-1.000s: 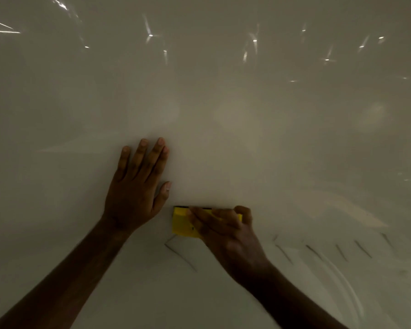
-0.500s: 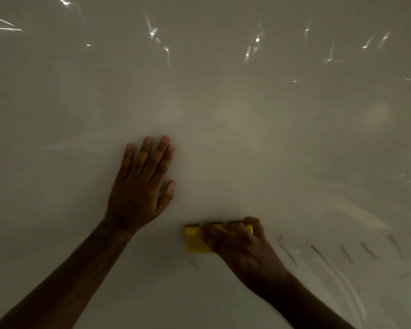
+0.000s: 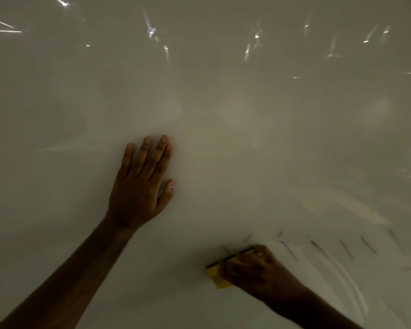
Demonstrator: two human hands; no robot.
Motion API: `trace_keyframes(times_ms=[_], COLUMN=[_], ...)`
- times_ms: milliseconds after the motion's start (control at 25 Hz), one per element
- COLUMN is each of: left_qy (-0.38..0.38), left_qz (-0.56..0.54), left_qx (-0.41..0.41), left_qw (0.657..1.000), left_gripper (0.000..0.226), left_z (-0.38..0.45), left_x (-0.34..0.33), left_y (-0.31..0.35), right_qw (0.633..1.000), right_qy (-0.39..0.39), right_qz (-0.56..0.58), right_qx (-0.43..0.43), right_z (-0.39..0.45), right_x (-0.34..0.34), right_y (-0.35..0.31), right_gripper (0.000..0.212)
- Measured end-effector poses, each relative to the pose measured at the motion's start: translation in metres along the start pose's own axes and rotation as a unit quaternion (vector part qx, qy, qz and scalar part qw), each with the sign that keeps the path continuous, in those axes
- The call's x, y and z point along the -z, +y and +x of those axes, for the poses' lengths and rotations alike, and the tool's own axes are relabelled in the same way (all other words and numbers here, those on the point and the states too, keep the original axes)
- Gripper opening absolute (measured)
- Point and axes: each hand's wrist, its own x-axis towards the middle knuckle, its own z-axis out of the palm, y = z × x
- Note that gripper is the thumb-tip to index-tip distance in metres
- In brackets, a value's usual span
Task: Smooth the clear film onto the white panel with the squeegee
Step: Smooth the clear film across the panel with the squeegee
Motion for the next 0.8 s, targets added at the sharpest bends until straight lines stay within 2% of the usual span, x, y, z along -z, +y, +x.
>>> trace_keyframes(times_ms=[160, 280, 360, 440, 560, 680, 800], left_qy=[-0.003, -0.007, -0.01, -0.013, -0.016, -0.018, -0.032], left_qz=[0.003, -0.005, -0.013, -0.021, -0.031, -0.032, -0.015], left_qx=[0.005, 0.011, 0.014, 0.025, 0.054, 0.062, 0.029], left_qw=[1.0, 1.0, 1.0, 0.999, 0.998, 0.997, 0.999], left_gripper=[0.073, 0.073, 0.074, 0.075, 0.078, 0.08, 0.08], left_z=[-0.001, 0.0, 0.0, -0.002, -0.006, -0.006, -0.006], left_x=[0.001, 0.003, 0.004, 0.004, 0.004, 0.001, -0.005], left_y=[0.001, 0.003, 0.004, 0.01, 0.019, 0.035, 0.051], right_qw=[0.992, 0.982, 0.986, 0.993, 0.998, 0.998, 0.998], right_qy=[0.011, 0.036, 0.034, -0.002, -0.044, -0.039, -0.016], right_qz=[-0.002, -0.033, -0.009, 0.025, 0.004, -0.019, -0.021], right_qx=[-0.122, -0.181, -0.164, -0.117, -0.039, -0.039, -0.056], right_z=[0.01, 0.035, 0.029, 0.003, -0.032, -0.031, 0.003], right_x=[0.048, 0.053, 0.043, 0.032, 0.023, 0.025, 0.026], right_y=[0.057, 0.062, 0.053, 0.041, 0.03, 0.028, 0.026], right_gripper=[0.04, 0.044, 0.043, 0.043, 0.044, 0.042, 0.047])
